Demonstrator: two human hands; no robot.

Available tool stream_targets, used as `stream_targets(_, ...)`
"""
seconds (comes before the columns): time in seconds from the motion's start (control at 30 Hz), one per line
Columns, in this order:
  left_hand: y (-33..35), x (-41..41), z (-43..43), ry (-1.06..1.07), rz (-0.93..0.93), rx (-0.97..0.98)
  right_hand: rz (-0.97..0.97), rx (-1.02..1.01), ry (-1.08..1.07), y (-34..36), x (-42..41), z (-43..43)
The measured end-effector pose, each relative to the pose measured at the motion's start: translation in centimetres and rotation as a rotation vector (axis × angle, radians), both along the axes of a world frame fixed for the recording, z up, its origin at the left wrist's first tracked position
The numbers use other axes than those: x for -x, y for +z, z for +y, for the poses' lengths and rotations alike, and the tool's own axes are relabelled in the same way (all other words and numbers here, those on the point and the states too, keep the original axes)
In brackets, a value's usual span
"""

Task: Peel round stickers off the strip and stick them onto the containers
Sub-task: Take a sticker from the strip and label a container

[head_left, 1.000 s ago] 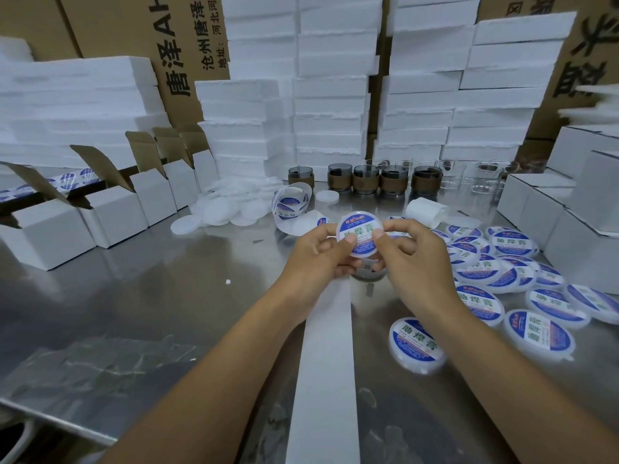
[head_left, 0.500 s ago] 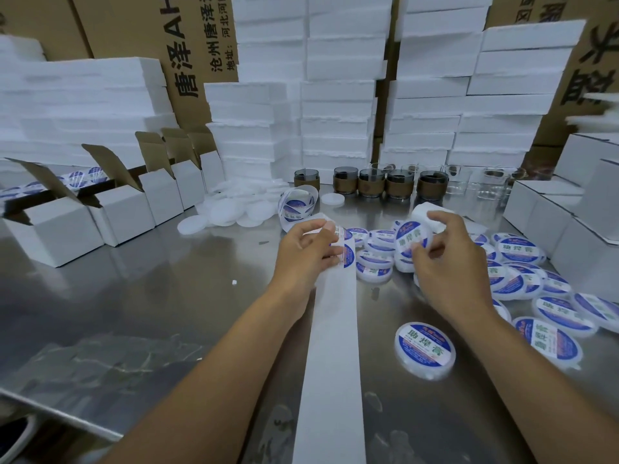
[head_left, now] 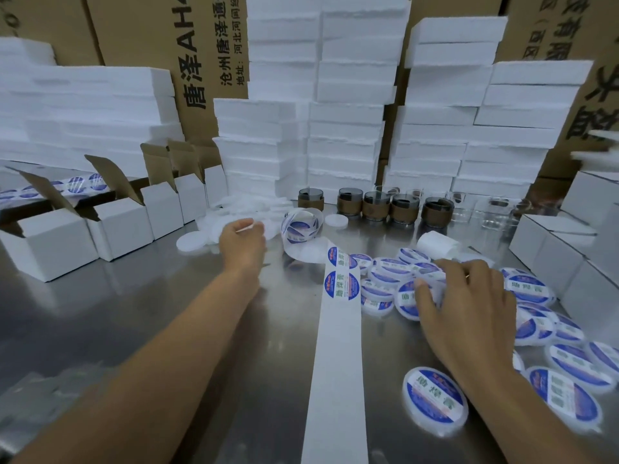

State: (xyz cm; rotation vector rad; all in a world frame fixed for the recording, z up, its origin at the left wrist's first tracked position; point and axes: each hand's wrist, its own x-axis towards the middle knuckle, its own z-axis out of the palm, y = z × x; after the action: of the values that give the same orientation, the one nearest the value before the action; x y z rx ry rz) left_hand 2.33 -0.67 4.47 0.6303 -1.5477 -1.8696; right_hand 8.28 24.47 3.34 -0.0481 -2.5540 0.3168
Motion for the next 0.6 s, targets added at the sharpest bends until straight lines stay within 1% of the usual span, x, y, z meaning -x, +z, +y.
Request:
stream_targets(0.1,-0.4,1.9,-3.8,0.101,-0.107,0.281,0.003,-0.042,0.022,0.0,0.1,-0.3)
stream_targets(0.2,-1.5,3.5,-7.2,0.097,-0.228,0.549,0.021,-0.048,0.029,-0.2,0.2,-0.4)
stream_targets(0.27,-2.1,4.6,-8.8,0.074,-0.311,0.687,0.076,-0.036,0.034,-0.5,0.5,-0.3)
stream_targets(0.4,-3.0,6.0,-10.4,-0.05,-0.503,0.894,0.155,-0.039,0.045,-0.8,0.8,-0.2)
stream_targets(0.5,-3.2,6.1,-10.6,-0.08,-0.529,0.982,0.173,-0.05,0.036,-0.9,1.0,-0.2)
stream_targets(0.6,-3.2,5.6,-10.6,-0.052,-0.539,1.091,0.165,-0.047,0.036,-1.0,1.0,-0.1)
